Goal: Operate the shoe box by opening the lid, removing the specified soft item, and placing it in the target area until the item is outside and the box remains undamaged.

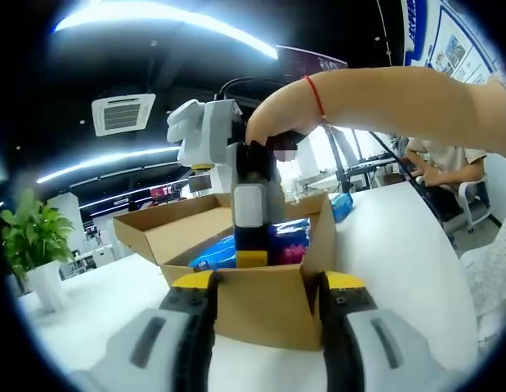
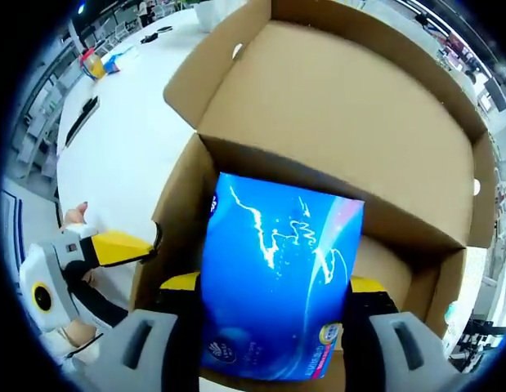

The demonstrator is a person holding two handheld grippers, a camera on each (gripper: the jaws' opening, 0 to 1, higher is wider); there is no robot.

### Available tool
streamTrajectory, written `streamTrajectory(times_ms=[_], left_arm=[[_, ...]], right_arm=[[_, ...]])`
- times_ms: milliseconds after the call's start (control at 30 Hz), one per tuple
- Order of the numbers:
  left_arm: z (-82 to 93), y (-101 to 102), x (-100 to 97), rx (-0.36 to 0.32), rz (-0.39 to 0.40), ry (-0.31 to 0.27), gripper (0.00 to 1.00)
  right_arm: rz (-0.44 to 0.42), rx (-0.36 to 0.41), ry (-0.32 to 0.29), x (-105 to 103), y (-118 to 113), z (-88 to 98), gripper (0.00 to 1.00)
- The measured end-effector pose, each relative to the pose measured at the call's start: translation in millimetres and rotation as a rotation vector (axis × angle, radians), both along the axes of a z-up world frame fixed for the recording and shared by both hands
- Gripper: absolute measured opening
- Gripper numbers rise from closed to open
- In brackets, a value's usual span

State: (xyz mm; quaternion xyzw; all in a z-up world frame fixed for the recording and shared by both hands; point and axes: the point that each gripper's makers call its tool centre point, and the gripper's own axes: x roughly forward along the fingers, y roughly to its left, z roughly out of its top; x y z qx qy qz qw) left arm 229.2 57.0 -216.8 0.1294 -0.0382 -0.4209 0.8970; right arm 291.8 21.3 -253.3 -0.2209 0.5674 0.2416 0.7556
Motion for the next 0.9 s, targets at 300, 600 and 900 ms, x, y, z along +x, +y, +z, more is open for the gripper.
streamTrajectory(times_ms=[300,600,900], left_arm=[[0.2,1,-0.1,0.0,-0.001,0.0,0.51],[0.9,2,-0.6,-0.002,-0.002,0.001,0.51],[1.2,2,-0.9,-0.002,-0.003,0.001,0.51]], right_arm=[[-0.006,0.0,-0.014,1,-2,17.1,0.68],[-0.006,0.01,-0.047,0,-5,40.7,0.67],[-0.028,0.009,-0.073,-1,-21,64.8,0.66]])
